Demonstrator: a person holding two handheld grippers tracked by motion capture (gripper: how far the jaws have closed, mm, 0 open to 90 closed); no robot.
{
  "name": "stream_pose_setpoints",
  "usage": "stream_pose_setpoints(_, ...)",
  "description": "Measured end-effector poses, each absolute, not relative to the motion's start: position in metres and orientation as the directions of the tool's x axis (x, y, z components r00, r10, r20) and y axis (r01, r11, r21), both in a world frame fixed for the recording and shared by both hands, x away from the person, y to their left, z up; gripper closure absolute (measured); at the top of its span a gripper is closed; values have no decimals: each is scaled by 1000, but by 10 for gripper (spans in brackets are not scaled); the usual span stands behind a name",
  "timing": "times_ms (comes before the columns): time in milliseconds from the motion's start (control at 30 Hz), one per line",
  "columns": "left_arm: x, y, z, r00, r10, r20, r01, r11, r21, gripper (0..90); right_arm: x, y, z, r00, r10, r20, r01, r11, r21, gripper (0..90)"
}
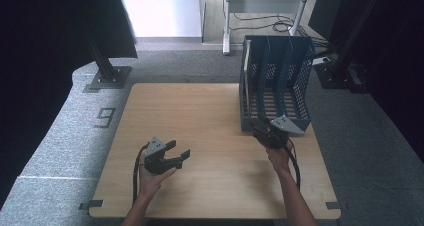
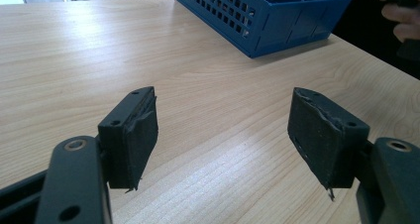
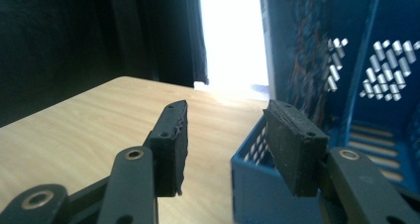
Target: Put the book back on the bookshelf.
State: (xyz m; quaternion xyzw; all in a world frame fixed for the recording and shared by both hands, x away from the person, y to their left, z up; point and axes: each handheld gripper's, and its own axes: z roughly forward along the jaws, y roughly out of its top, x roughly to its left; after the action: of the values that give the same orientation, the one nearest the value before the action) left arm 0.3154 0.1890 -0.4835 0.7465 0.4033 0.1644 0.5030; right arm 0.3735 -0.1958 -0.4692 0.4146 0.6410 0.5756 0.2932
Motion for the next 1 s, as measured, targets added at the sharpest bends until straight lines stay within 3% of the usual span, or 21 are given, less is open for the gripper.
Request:
stream_pose_setpoints(533,317,188,-487,622,766,-162,448,-179,876,275,350,-191,-508,-523,849,83,296,90,951,504)
stream_pose_setpoints(1000,317,188,-488,624,763,-168,456,-181,871,274,344,-193,-520,-533,842,86,337,118,934,498)
